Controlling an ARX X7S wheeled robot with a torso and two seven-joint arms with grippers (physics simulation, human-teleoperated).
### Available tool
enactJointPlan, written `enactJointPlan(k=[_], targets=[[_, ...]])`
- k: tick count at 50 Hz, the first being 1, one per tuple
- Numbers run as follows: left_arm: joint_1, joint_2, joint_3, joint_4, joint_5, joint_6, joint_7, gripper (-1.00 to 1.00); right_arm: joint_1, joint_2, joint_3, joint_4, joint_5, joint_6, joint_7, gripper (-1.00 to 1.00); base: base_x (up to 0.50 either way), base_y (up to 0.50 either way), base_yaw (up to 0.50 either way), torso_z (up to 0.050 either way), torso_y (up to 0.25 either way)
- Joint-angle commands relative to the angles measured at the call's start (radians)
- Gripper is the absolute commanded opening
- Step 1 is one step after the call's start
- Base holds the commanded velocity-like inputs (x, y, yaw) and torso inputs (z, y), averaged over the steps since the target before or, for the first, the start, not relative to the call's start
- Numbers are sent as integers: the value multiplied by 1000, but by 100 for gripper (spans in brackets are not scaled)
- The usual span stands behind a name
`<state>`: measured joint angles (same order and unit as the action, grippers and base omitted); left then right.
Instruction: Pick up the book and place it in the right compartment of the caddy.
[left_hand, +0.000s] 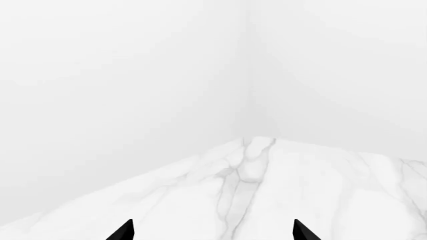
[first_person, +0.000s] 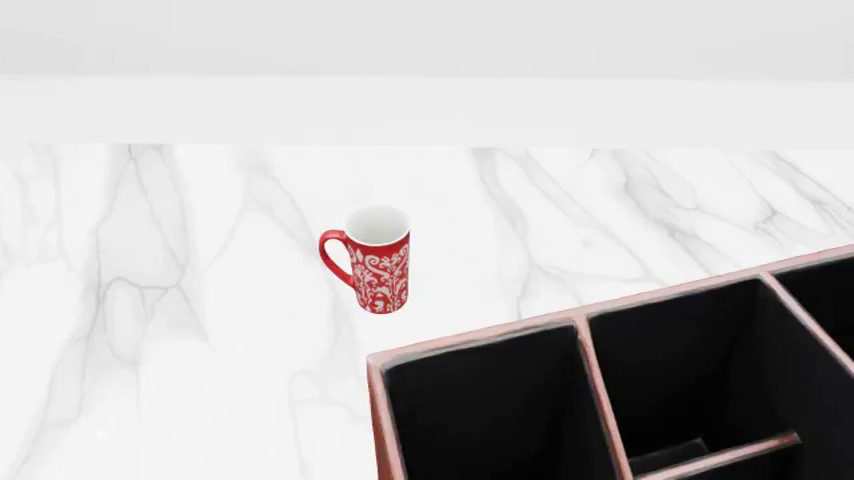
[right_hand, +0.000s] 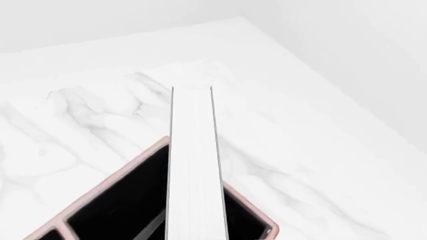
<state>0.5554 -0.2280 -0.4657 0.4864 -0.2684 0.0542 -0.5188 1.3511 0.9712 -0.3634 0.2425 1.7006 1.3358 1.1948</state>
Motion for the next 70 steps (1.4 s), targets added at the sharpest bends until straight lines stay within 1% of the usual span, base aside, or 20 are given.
enactJointPlan(k=[1,19,39,46,53,54,70], targets=[[-3,-2,5,-4,2,-1,-2,100,-3,-20,-18,6,-96,-31,-75,-100,0,0,0,0,0],[4,-5,2,3,0,-1,-7,100,-120,-58,-78,57,-217,-135,-238,-100,0,0,0,1,2],[8,-7,6,3,-1,4,-11,100,-190,-114,-146,156,-315,-216,-374,-100,0,0,0,1,1],[3,-11,12,2,3,-5,-15,100,-189,-133,-163,186,-331,-219,-397,-100,0,0,0,0,2],[6,-13,11,7,1,-6,-17,100,-188,-131,-148,190,-327,-243,-407,-100,0,0,0,0,1],[6,-13,11,5,0,-4,-17,100,-182,-130,-152,188,-330,-238,-411,100,0,0,0,0,10],[5,-15,17,5,0,-4,-20,100,-176,-129,-148,160,-325,-241,-398,100,0,0,0,0,0]])
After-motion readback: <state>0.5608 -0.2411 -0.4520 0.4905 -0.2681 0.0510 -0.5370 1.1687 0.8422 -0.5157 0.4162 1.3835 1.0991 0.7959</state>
